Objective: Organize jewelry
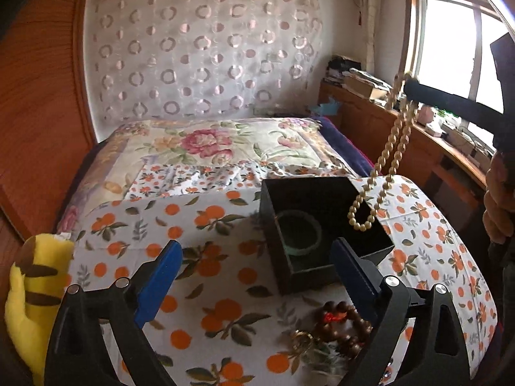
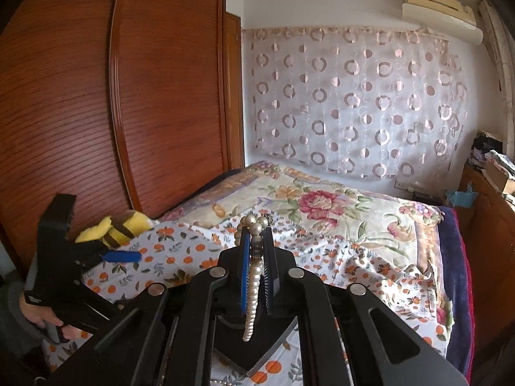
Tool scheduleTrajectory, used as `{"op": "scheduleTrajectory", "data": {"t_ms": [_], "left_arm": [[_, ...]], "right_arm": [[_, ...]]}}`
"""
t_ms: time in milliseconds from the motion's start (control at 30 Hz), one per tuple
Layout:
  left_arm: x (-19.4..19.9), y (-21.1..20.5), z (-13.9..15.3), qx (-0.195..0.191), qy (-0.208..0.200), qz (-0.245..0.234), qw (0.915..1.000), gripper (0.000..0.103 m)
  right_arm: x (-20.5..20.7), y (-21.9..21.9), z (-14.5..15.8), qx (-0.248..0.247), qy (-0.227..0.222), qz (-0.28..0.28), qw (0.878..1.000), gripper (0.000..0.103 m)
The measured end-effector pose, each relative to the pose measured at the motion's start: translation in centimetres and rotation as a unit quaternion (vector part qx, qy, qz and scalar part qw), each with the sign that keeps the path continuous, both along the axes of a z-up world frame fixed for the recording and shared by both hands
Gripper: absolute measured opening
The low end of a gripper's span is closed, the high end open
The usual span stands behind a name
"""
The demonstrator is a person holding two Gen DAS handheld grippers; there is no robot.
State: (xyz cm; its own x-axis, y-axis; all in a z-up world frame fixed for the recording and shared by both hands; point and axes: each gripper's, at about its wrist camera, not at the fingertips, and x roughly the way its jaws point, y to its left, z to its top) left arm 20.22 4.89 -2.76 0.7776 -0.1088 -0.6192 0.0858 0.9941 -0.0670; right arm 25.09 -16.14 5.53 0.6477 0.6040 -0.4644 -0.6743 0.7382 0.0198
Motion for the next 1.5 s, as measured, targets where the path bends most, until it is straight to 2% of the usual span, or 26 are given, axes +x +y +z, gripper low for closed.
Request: {"op": "scheduleTrajectory", "data": {"t_ms": [267, 367, 433, 567, 667, 833, 1000, 1067, 1167, 1300, 1500], "left_arm": [[-1.2, 0.6, -1.5, -0.003, 0.0, 0.009, 1.0, 0.093], [-1.7, 0.5, -1.8, -0.007, 0.006, 0.008, 0.9999, 0.093], [-2.2, 0.3, -2.0, -0.011, 0.011, 0.004, 0.9999, 0.093], [-3.1, -0.5, -2.5, -0.024, 0.027, -0.015, 0.9992, 0.093], [-3.7, -1.7, -3.1, -0.019, 0.036, -0.03, 0.9987, 0.093], [-4.6, -3.7, -4.1, -0.02, 0.045, -0.059, 0.997, 0.093], [-5.2, -5.0, -4.6, -0.021, 0.051, -0.082, 0.9951, 0.092], [-5.3, -5.4, -4.7, -0.015, 0.056, -0.088, 0.9945, 0.083], [-5.4, -5.9, -5.0, -0.017, 0.062, -0.096, 0.9932, 0.074], [-5.4, -6.1, -5.3, -0.021, 0.069, -0.099, 0.9925, 0.072], [-5.4, -6.7, -5.7, -0.022, 0.075, -0.107, 0.9912, 0.072]], "right_arm": [[0.1, 1.2, -5.4, -0.049, 0.048, -0.012, 0.998, 0.011], [-0.6, 0.7, -6.6, -0.048, 0.058, -0.021, 0.997, 0.021], [-1.4, 0.2, -7.6, -0.049, 0.065, -0.022, 0.996, 0.021], [-3.5, -0.7, -9.9, -0.065, 0.086, -0.024, 0.994, 0.021], [-5.0, -1.0, -11.7, -0.084, 0.099, -0.026, 0.991, 0.021], [-6.4, -1.7, -13.8, -0.088, 0.13, -0.023, 0.987, 0.021], [-7.3, -1.9, -14.9, -0.09, 0.152, -0.013, 0.984, 0.021], [-7.5, -1.7, -15.3, -0.097, 0.157, -0.009, 0.983, 0.021], [-7.4, -1.5, -15.9, -0.109, 0.166, -0.01, 0.98, 0.021], [-7.5, -1.8, -15.8, -0.108, 0.165, -0.011, 0.98, 0.007], [-7.4, -3.2, -14.4, -0.082, 0.147, -0.033, 0.985, 0.005]]}}
